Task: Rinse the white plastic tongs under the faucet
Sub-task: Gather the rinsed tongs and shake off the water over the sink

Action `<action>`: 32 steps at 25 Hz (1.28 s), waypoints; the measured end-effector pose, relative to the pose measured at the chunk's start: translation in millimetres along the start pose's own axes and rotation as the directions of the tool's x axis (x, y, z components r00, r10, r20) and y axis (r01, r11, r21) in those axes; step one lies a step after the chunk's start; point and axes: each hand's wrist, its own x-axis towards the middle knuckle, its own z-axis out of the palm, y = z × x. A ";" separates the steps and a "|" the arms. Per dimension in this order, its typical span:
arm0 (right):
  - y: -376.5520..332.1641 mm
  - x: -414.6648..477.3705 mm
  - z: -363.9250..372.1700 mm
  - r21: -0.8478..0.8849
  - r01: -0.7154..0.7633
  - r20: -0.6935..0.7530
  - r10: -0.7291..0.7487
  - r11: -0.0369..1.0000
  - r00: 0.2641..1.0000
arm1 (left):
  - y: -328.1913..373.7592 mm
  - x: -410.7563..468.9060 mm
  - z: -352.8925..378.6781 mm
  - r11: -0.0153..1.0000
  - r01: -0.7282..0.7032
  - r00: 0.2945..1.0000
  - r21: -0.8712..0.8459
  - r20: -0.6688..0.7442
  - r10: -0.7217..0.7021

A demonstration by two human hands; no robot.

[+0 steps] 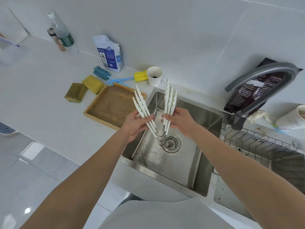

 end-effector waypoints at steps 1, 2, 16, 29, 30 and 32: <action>-2.5 10.3 9.7 -0.014 -0.007 -0.008 0.007 1.000 1.000 | 6.8 6.3 -9.8 1.000 0.003 1.000 -0.010 -0.002 -0.003; -5.3 19.7 18.9 -0.025 -0.014 -0.016 0.013 1.000 1.000 | 12.9 12.2 -19.2 1.000 0.005 1.000 -0.020 -0.004 -0.006; -38.4 131.8 143.4 -0.159 -0.155 -0.009 0.156 0.975 0.988 | 75.8 94.6 -147.9 0.997 0.059 0.993 -0.055 -0.103 -0.064; -6.0 171.9 182.9 -0.440 -0.329 -0.071 0.333 0.835 0.940 | 62.4 120.2 -178.8 0.935 0.329 0.924 0.134 -0.249 -0.289; -6.0 173.7 183.4 -0.473 -0.331 -0.081 0.333 0.817 0.939 | 62.5 121.7 -177.3 0.928 0.332 0.924 0.170 -0.259 -0.283; -8.2 175.7 185.2 -0.534 -0.335 -0.093 0.340 0.776 0.936 | 64.0 125.2 -175.9 0.909 0.338 0.923 0.243 -0.272 -0.271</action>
